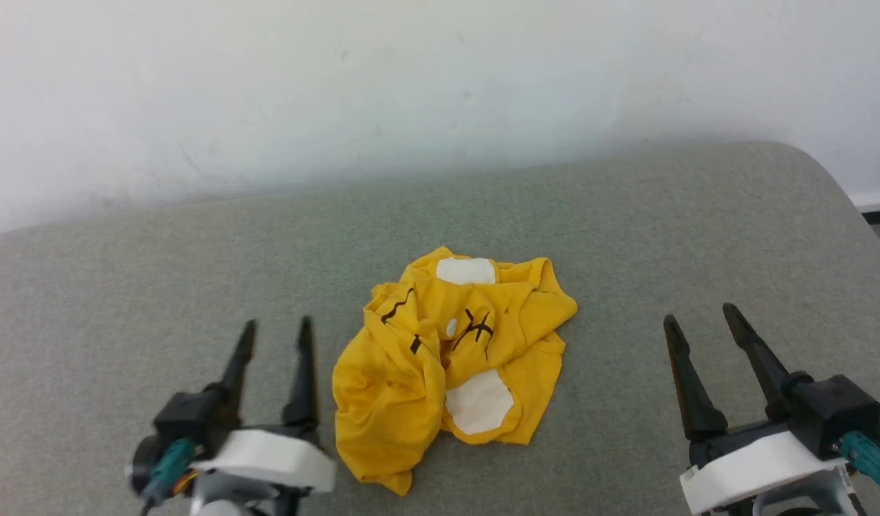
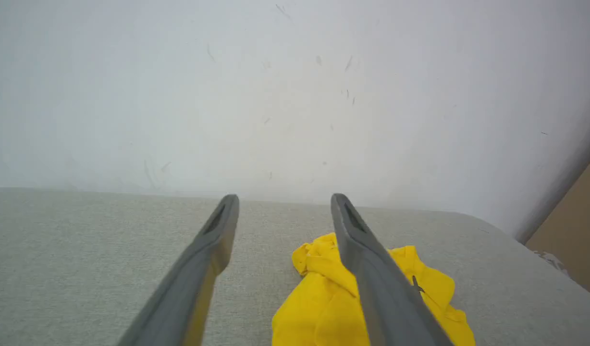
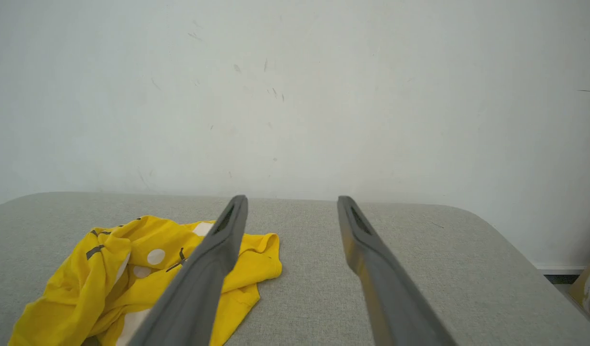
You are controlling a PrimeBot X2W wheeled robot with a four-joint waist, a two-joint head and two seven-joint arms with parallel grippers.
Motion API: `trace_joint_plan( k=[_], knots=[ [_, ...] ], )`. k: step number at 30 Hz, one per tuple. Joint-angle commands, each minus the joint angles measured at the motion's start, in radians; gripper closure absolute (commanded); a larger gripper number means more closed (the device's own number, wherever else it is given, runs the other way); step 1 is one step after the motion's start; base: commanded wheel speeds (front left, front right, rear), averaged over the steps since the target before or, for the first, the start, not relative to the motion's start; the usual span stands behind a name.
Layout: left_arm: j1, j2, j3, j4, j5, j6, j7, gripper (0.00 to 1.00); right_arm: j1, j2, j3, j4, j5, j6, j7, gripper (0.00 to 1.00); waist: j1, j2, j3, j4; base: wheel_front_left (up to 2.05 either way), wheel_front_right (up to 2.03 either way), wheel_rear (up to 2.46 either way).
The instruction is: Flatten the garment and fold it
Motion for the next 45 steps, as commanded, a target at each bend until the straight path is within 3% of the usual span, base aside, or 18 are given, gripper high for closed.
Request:
trace_joint_plan(
  k=[1, 8, 21, 29, 36, 43, 44, 45],
  knots=[
    [0.027, 0.019, 0.014, -0.007, 0.007, 0.010, -0.002, 0.00, 0.015, 0.003, 0.001, -0.007, -0.008, -0.001, 0.003, 0.00, 0.0001, 0.0000, -0.013, 0.012, 0.00, 0.00, 0.00],
    [0.125, 0.114, 0.085, -0.070, 0.020, 0.061, 0.051, 0.00, 0.041, 0.003, -0.005, -0.018, -0.017, -0.001, 0.020, 0.00, 0.0001, 0.0000, -0.020, 0.013, 0.00, 0.00, 0.00],
    [0.140, 0.113, 0.088, -0.133, 0.000, 0.082, 0.088, 0.00, 0.037, 0.003, -0.017, -0.016, -0.006, -0.001, 0.022, 0.00, 0.0001, 0.0000, -0.001, 0.033, 0.00, 0.00, 0.00],
    [-0.045, 0.065, 0.009, -0.084, -0.045, 0.004, 0.143, 0.00, 0.010, 0.003, -0.016, -0.022, -0.008, -0.001, 0.030, 0.00, 0.0001, 0.0000, 0.040, 0.053, 0.00, 0.00, 0.00],
    [-0.278, 0.007, -0.104, 0.112, -0.085, -0.092, 0.309, 0.00, -0.035, 0.003, 0.007, -0.004, -0.003, -0.001, 0.029, 0.00, 0.0001, 0.0000, 0.083, 0.023, 0.00, 0.00, 0.00],
    [-0.342, 0.008, -0.149, 0.298, -0.113, -0.098, 0.517, 0.00, -0.039, 0.003, 0.001, 0.027, 0.019, -0.001, 0.012, 0.00, 0.0001, 0.0000, 0.096, -0.029, 0.00, 0.00, 0.00],
    [-0.342, 0.011, -0.155, 0.310, -0.115, -0.098, 0.542, 0.03, -0.037, 0.003, 0.000, 0.032, 0.020, -0.001, 0.010, 0.00, 0.0001, 0.0000, 0.096, -0.032, 0.00, 0.00, 0.00],
    [-0.343, 0.014, -0.157, 0.312, -0.117, -0.100, 0.551, 0.41, -0.036, 0.003, -0.002, 0.036, 0.022, -0.001, 0.007, 0.00, 0.0001, 0.0000, 0.096, -0.034, 0.00, 0.00, 0.00]
  ],
)
